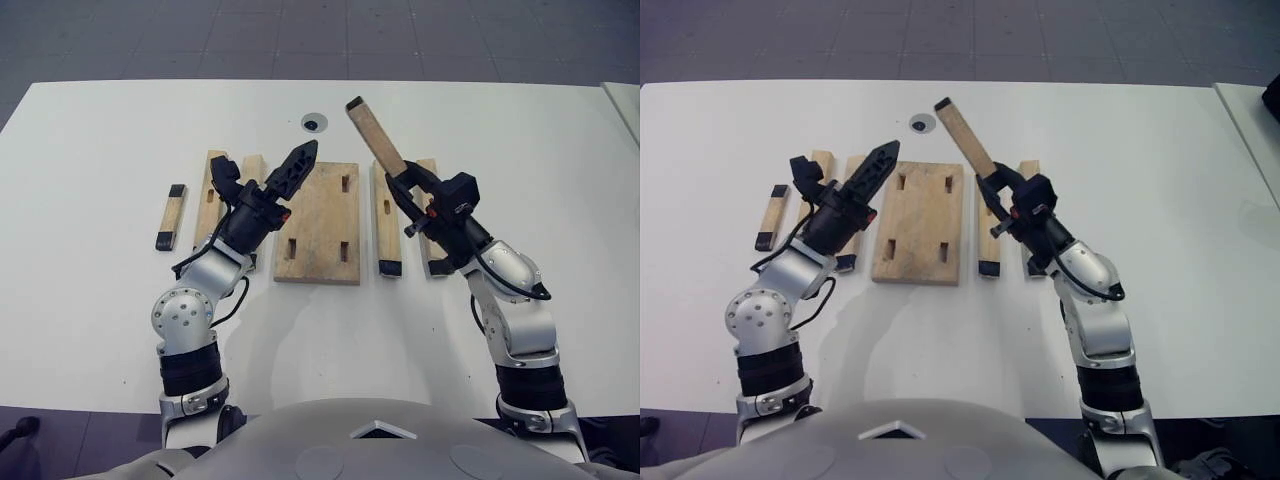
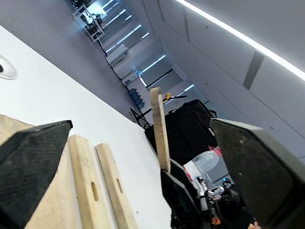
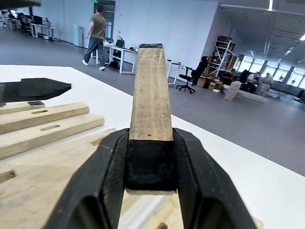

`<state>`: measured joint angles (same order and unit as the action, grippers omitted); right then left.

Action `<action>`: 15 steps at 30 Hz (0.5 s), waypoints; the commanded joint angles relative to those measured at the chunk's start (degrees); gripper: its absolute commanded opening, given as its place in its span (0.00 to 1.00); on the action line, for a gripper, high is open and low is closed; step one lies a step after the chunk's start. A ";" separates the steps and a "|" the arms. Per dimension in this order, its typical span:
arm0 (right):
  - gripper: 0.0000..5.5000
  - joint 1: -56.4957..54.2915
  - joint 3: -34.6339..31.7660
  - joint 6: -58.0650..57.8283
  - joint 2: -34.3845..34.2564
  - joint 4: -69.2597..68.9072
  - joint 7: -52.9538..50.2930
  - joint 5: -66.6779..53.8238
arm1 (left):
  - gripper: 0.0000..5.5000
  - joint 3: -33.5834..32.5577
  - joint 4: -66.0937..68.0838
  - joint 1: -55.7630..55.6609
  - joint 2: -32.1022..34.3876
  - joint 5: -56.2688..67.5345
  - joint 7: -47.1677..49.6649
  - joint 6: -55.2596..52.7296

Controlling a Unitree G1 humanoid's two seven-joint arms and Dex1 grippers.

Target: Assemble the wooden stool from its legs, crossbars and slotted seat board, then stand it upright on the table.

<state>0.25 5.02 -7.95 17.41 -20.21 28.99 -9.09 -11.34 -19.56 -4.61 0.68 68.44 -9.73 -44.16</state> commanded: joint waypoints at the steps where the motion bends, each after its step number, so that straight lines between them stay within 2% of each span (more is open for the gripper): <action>1: 0.24 0.42 2.79 0.94 1.47 -1.76 3.41 -0.72 | 0.98 1.68 -2.67 -0.33 0.47 4.70 2.24 -2.62; 4: 0.24 1.03 4.77 0.99 1.90 -2.79 5.22 -1.08 | 0.94 2.78 -3.16 -0.25 0.92 5.31 3.47 -2.88; 15: 0.24 2.63 6.55 1.73 2.61 -3.33 5.32 0.31 | 0.57 2.74 -1.54 -0.46 1.83 4.99 4.36 -0.63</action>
<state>2.77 11.52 -6.34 19.48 -22.87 34.21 -8.90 -8.57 -21.48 -4.61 1.88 74.28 -5.63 -45.27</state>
